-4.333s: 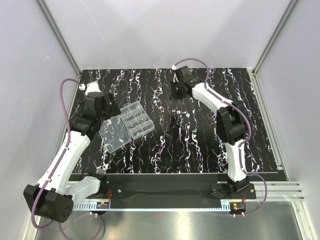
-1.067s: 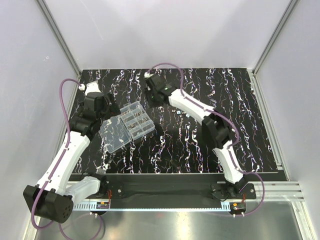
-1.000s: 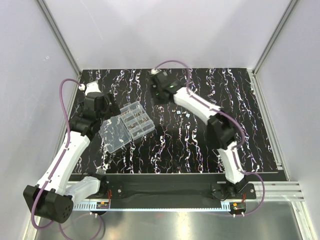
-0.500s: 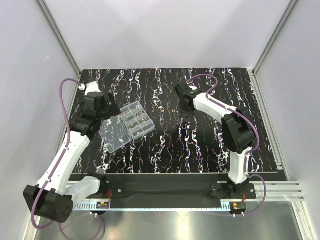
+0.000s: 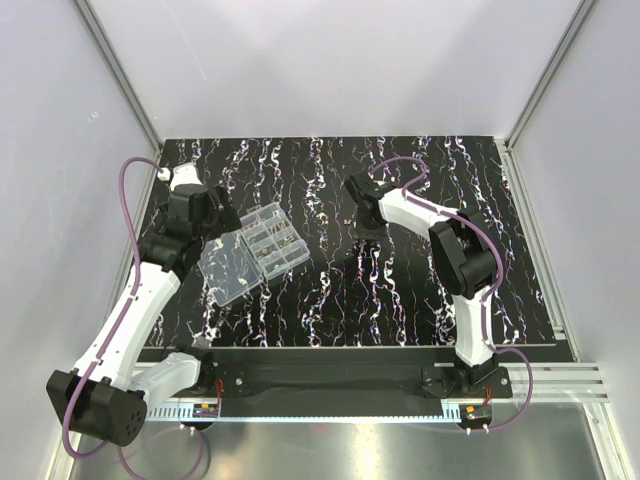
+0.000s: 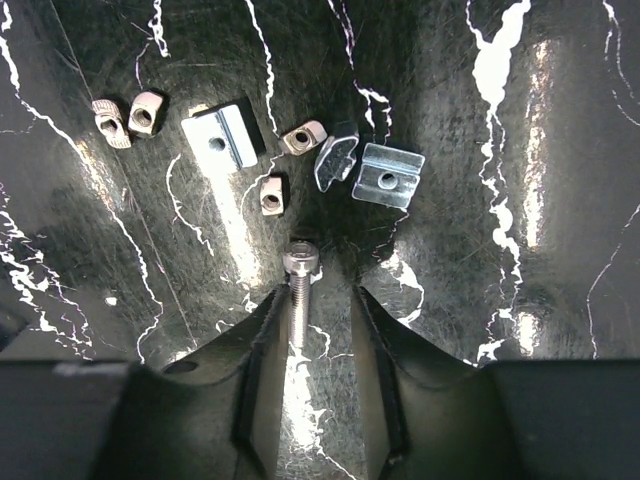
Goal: Sort the screws and nuts into containers
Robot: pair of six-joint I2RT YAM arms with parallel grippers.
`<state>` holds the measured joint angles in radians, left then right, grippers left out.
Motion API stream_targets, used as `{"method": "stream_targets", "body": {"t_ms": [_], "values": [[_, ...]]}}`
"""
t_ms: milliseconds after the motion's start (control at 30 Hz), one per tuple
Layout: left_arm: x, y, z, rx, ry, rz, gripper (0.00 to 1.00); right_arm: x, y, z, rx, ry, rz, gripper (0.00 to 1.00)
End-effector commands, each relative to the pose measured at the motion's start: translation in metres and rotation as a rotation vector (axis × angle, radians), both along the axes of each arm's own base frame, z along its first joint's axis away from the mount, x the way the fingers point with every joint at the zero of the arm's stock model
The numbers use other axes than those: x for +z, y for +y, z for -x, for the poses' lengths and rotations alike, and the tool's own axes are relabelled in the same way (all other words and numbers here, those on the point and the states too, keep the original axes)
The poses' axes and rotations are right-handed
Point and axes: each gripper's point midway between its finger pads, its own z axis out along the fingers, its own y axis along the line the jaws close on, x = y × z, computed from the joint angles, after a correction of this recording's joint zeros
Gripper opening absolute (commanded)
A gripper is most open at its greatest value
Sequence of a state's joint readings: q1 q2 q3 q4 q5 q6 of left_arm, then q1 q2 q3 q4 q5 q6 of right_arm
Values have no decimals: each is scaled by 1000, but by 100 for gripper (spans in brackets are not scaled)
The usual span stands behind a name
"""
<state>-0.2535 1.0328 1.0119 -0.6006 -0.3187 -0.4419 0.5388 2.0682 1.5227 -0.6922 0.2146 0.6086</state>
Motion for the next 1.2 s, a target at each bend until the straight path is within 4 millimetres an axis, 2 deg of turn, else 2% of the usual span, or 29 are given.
{"method": "stream_targets", "body": {"t_ms": [0, 233, 300, 367, 400, 500, 533, 567, 600, 633, 700, 733, 767, 833, 867, 900, 967, 1000, 1167], "values": [[11, -4, -5, -14, -47, 15, 99, 7, 16, -10, 3, -31, -48, 37], [12, -3, -5, -13, -49, 13, 99, -11, 12, -4, 8, 9, 10, 31], [12, -3, -5, -12, -49, 12, 99, -13, 11, -2, 11, 13, 19, 22], [11, -3, -5, -14, -49, 11, 99, -13, 10, 0, 9, 18, 23, 9], [11, -3, -5, -14, -49, 11, 99, -10, 10, 0, 9, 14, 22, 0], [12, -2, -4, -11, -50, 11, 99, 10, 16, -4, 21, -25, -4, 0], [12, -3, -5, -11, -50, 11, 99, 29, 22, -7, 44, -59, -24, 0], [12, -2, -4, -9, -51, 11, 99, 40, 28, -8, 69, -79, -39, 0], [13, -2, -4, -10, -52, 11, 99, 52, 37, -9, 100, -98, -66, 0], [12, -3, -4, -12, -51, 10, 99, 76, 54, -13, 155, -156, -103, 0], [13, -2, -4, -9, -52, 12, 99, 98, 81, -12, 241, -191, -182, 0], [14, -2, -4, -11, -55, 13, 99, 117, 98, -20, 288, -243, -224, 0], [14, -3, -3, -12, -57, 14, 99, 126, 119, -14, 344, -254, -264, 0], [15, -2, -3, -9, -60, 14, 99, 140, 147, -23, 413, -304, -295, 0], [16, -2, -3, -7, -63, 15, 99, 142, 165, -18, 454, -301, -322, 0], [16, -1, -3, -7, -63, 13, 99, 145, 174, -21, 467, -309, -334, 0], [17, -2, -2, -8, -67, 17, 99, 144, 207, -24, 525, -312, -404, 0], [17, -3, -2, -12, -68, 20, 99, 139, 218, -30, 539, -317, -420, 0], [19, -2, -2, -11, -73, 20, 99, 133, 252, -40, 587, -345, -505, 0]]}}
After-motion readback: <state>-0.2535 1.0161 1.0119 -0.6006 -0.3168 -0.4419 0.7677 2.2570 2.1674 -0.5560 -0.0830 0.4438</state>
